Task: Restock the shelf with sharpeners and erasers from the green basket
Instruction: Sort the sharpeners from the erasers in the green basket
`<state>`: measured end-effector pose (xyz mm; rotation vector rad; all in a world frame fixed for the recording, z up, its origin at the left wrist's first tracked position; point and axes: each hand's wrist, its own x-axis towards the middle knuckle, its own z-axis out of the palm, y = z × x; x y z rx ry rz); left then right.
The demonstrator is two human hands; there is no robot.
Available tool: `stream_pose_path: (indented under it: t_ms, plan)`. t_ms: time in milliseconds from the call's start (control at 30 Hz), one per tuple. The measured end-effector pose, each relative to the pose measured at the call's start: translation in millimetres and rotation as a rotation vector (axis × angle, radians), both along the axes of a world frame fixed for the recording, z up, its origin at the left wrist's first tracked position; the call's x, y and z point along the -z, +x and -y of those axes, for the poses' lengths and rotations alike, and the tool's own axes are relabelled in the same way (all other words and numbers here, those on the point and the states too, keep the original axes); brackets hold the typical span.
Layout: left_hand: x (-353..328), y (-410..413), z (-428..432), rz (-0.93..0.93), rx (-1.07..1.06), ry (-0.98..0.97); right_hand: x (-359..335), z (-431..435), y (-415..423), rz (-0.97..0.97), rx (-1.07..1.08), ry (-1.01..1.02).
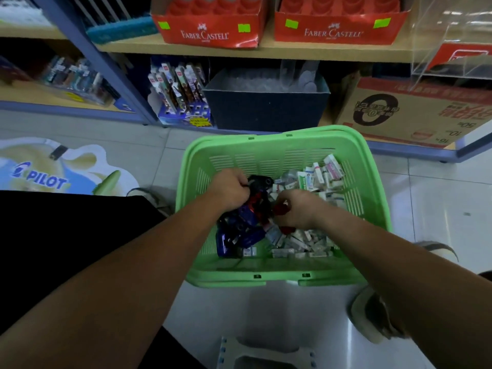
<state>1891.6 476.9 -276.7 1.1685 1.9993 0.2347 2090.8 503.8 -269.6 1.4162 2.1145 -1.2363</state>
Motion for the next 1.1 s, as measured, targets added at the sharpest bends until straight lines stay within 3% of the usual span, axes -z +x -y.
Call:
stream_pose_path:
  t_ms: [67,167,300,533,733,1100]
  plan:
    - [4.4,-6.1,7.6,-0.086,-0.005,0.053,15.2,12.4,-16.7,-0.008,0.0,-0.029]
    - [5.1,-9.6,20.9,-0.075,-0.009,0.082,36.3,22.1,-43.3,-0.092,0.119,-0.062]
    - [8.6,-12.8,33.6,0.02,0.254,-0.082,47.7,18.0,-59.9,-0.273,0.207,-0.193]
    - [39.6,18.3,44.7,0.067,0.659,-0.344,36.4,2.1,-13.6,0.075,-0.254,0.097]
    - [68.1,33.0,41.3,-0.146,1.046,-0.469,42.7,15.2,23.8,0.019,-0.121,-0.06]
    - [83.3,23.8,50.2,-0.147,0.976,-0.566,59.1,8.3,42.0,0.02,-0.015,-0.169]
